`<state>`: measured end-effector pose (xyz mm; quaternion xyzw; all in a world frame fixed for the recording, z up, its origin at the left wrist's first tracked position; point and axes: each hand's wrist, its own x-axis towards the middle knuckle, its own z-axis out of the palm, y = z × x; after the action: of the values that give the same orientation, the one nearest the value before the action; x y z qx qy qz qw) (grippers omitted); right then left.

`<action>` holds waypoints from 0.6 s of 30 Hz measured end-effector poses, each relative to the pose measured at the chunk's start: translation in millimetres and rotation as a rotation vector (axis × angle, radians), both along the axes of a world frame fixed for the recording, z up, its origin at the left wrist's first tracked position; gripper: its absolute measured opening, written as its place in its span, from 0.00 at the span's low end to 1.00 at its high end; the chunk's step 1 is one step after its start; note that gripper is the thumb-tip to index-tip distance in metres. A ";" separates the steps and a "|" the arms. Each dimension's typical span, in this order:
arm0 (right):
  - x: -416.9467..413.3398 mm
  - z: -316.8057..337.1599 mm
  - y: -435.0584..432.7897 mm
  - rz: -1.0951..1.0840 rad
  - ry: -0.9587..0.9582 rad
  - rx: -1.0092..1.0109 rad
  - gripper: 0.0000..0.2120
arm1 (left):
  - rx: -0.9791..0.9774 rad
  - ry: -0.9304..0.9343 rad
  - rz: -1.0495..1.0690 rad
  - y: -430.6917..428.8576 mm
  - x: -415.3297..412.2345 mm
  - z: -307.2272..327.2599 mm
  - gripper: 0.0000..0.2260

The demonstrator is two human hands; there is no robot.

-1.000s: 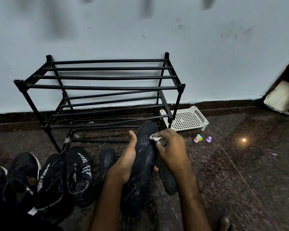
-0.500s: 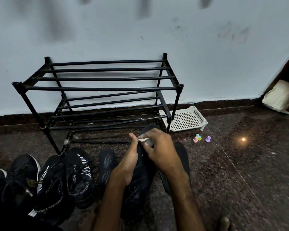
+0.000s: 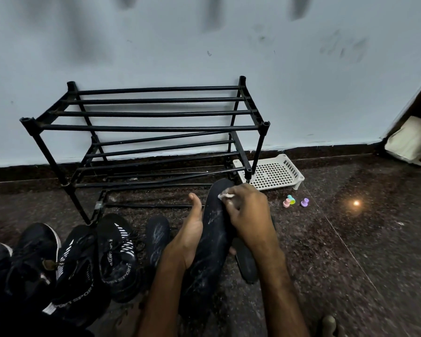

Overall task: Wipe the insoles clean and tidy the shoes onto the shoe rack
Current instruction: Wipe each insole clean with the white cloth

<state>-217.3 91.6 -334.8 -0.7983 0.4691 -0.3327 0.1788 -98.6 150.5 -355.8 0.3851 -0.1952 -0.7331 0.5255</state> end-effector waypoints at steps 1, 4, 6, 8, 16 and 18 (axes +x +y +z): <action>3.4 2.4 2.2 0.004 -0.063 -0.009 0.07 | 0.008 0.016 0.001 -0.3 -2.2 1.7 0.42; 10.6 4.4 9.8 0.193 -0.096 0.092 0.07 | 0.022 0.005 0.070 -2.0 -5.7 -2.4 0.41; 4.0 3.5 8.0 0.217 0.002 0.148 0.07 | 0.019 0.024 0.053 -1.7 -6.1 -5.4 0.45; -4.0 2.0 1.7 0.122 0.093 0.133 0.08 | 0.004 0.090 -0.001 -0.1 -7.3 -3.7 0.49; 0.0 2.8 5.3 0.223 0.018 0.133 0.08 | -0.047 0.120 -0.047 -2.5 -2.5 -6.8 0.50; -5.7 0.7 -0.6 0.080 0.043 0.075 0.09 | -0.068 0.161 -0.086 -1.2 -1.6 -7.1 0.49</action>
<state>-223.0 91.0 -334.1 -0.8162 0.4527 -0.2900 0.2117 -100.2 149.3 -362.9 0.2982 -0.1936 -0.7764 0.5204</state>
